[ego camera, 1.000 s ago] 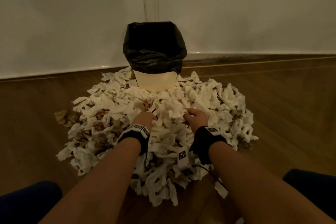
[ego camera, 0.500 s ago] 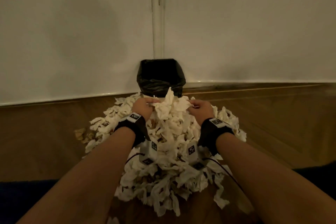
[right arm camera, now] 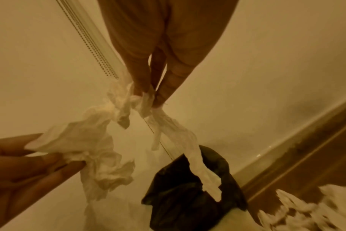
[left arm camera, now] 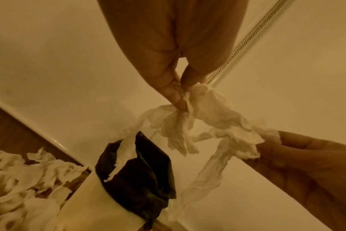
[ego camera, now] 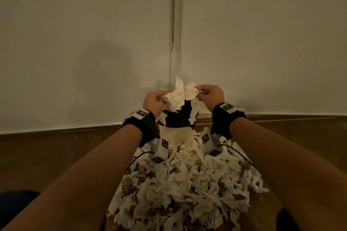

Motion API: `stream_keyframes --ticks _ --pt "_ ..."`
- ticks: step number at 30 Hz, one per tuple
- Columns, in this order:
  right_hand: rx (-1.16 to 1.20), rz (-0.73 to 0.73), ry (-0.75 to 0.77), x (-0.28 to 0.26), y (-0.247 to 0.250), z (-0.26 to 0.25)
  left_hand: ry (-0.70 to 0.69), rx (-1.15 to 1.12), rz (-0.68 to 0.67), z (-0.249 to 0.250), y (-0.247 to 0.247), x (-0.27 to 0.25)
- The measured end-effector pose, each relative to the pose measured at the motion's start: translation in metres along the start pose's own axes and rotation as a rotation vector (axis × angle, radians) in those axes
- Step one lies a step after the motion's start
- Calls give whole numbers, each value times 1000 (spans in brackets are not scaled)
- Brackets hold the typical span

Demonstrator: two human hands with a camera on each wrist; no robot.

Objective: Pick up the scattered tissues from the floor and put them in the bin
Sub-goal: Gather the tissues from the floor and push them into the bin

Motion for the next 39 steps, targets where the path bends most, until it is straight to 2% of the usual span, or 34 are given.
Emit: stream_keyframes --ticks 7,13,19,23,26,28,30,32,35,39 --pt "46 14 59 42 1 -35 -36 -112 70 37 3 35" --pt "84 27 60 67 -13 -29 3 -282 110 40 -8 68" --pt "4 6 71 74 -49 11 161 -374 146 -14 -34 86" --pt "-155 -36 102 67 -78 45 189 -276 158 -68 -47 75" --pt "-256 -77 53 58 -95 67 177 -183 144 -95 -54 63" --pt "-321 -169 2 51 -107 78 198 -126 109 -108 -59 59" --pt "-327 -291 -37 40 -119 84 287 -140 62 -117 -66 58" --pt "-304 -345 -54 33 -123 85 445 -252 40 -123 -71 56" --pt "-337 -312 -21 33 -116 87 575 -456 70 -123 -75 54" --pt "-359 -225 -53 34 -98 101 523 -494 97 -112 -68 46"
Point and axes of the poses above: each hand's wrist, its own x-axis towards the middle knuckle, its own y-axis out of the back of the hand, z = x × y, the point moved 8 cm from there along x, towards the middle knuckle, and after that the axes turned 13 degrees about z, right-handed, at the moved point
